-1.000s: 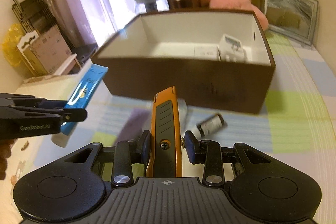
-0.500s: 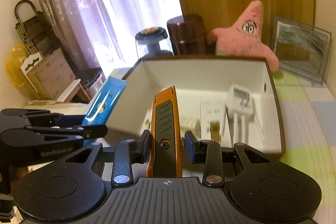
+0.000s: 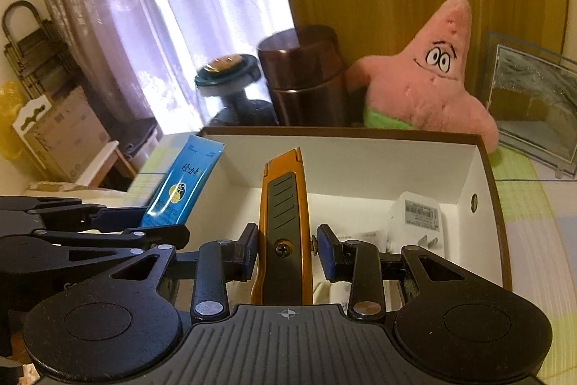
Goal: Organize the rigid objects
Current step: 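Lower the blue tube into the brown box with the left gripper while the right drops the knife in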
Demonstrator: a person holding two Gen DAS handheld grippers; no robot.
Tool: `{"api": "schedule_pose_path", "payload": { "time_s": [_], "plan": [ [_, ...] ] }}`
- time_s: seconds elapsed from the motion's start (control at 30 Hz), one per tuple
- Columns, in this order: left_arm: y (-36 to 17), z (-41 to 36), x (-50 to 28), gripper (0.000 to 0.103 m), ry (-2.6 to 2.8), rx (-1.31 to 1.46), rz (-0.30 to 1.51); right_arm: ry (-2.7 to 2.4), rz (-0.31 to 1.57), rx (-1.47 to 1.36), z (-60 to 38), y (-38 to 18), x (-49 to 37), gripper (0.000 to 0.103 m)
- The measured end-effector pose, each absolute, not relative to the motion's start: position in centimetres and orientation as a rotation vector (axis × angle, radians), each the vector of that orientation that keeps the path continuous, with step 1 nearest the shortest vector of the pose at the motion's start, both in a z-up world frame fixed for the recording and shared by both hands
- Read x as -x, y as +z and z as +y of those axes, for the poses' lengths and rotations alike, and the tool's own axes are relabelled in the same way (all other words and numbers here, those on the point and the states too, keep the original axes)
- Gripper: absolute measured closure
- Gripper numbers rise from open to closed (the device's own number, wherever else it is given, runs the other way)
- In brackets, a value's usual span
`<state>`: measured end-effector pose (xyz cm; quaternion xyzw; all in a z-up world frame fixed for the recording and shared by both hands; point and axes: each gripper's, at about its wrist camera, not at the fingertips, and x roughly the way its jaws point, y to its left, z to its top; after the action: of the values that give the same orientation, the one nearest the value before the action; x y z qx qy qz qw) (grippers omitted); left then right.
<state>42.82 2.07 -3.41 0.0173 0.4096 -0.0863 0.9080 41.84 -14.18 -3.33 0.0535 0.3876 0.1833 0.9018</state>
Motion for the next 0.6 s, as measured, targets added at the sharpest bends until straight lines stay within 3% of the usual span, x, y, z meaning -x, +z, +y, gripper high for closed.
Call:
{"api": "schedule_pose_path", "payload": {
  "time_s": [0.6],
  "plan": [
    [-8.5, 1.7, -48.2, 0.069, -0.199, -0.007, 0.975, 0.327, 0.956, -0.134, -14.1, -9.0, -47.1, 0.071]
  ]
}}
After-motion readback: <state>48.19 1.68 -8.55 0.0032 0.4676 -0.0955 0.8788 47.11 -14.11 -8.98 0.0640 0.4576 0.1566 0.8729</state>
